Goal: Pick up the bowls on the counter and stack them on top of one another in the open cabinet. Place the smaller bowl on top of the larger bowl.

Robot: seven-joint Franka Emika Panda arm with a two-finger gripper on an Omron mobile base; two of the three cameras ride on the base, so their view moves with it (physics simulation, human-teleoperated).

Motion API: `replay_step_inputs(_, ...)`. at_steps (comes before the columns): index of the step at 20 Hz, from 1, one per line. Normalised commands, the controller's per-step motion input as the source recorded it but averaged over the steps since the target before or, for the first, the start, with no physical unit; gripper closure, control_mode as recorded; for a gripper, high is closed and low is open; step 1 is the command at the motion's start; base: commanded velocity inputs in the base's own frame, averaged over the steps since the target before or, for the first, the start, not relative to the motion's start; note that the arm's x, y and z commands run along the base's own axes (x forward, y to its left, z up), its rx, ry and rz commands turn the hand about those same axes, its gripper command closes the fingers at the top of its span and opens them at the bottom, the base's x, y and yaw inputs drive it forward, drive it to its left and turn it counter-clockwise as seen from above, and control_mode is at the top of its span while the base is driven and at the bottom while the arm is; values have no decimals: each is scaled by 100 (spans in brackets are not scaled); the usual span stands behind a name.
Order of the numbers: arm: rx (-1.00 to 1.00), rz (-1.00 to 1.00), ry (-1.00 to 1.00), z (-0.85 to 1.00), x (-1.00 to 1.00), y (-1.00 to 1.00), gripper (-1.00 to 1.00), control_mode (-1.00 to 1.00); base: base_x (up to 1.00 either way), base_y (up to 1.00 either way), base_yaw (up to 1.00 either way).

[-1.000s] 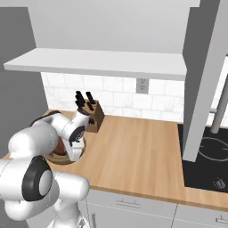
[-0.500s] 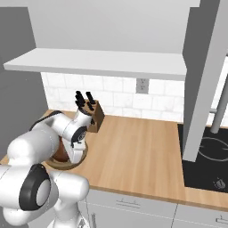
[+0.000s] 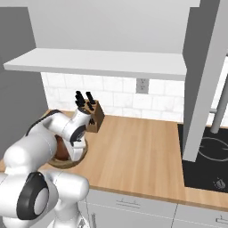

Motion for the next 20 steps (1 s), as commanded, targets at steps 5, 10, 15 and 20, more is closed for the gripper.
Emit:
replay_step_inputs(5,4,10,-18,0,33,-11,-100,-100,0,0,0)
replay_step_inputs(10,7,11,-11,27,28,-25,-100,-100,0,0,0)
replay_step_inputs(15,3,12,0,36,28,-17,-100,-100,0,0,0)
replay_step_inputs(20,0,11,-1,16,-7,-18,-100,-100,0,0,0)
